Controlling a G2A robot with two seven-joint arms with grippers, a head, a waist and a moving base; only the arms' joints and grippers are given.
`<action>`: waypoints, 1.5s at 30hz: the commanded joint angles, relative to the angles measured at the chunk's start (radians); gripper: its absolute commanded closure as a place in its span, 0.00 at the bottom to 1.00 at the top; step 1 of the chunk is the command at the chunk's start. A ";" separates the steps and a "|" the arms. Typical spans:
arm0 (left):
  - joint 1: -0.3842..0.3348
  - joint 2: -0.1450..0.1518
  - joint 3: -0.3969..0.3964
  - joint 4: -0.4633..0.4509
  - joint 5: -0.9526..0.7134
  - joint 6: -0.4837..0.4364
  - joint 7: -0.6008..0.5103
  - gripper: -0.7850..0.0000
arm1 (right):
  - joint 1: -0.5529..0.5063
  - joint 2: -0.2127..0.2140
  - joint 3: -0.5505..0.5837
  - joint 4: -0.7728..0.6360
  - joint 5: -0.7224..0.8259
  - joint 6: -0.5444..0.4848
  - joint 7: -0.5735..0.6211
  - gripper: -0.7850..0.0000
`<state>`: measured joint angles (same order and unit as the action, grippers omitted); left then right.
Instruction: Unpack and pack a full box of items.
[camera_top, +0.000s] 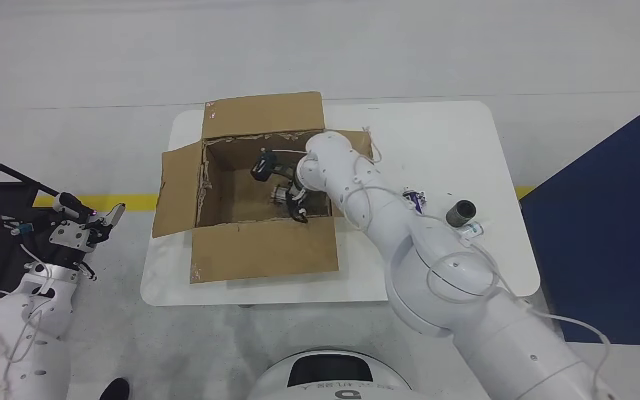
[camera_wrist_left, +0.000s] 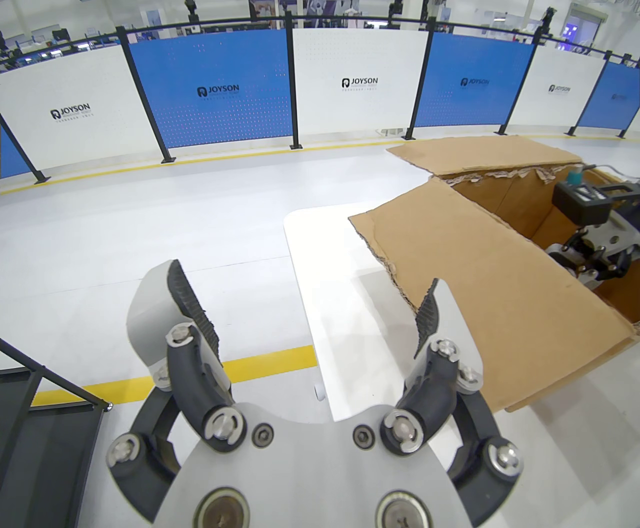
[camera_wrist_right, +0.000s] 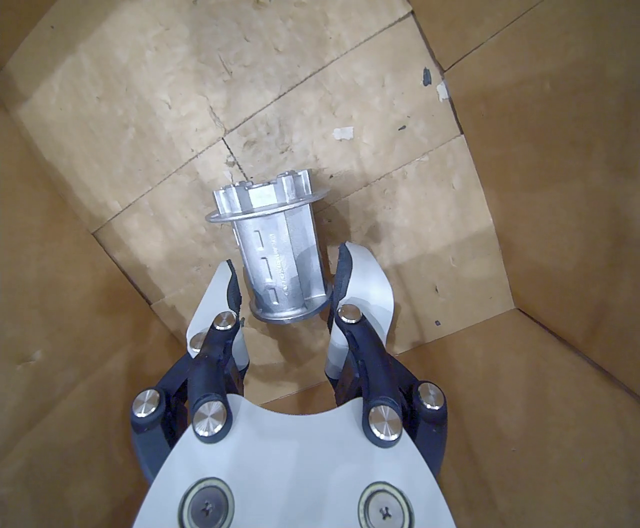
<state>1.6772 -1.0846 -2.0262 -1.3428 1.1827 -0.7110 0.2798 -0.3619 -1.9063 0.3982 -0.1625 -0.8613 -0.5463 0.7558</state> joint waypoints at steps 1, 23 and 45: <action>0.000 0.000 0.000 0.000 0.000 0.000 0.000 0.00 | -0.001 -0.001 0.000 -0.002 -0.004 0.007 0.012 0.56; 0.000 0.000 0.000 0.000 0.000 0.000 0.000 0.00 | 0.026 0.059 0.016 -0.035 -0.070 -0.223 -0.277 1.00; 0.000 0.000 0.000 0.000 0.000 0.000 0.000 0.00 | -0.095 0.284 0.115 -0.354 -0.226 -0.242 -0.726 1.00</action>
<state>1.6772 -1.0846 -2.0262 -1.3428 1.1827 -0.7110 0.2798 -0.4399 -1.6437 0.4990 -0.4734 -1.0753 -0.7904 0.0475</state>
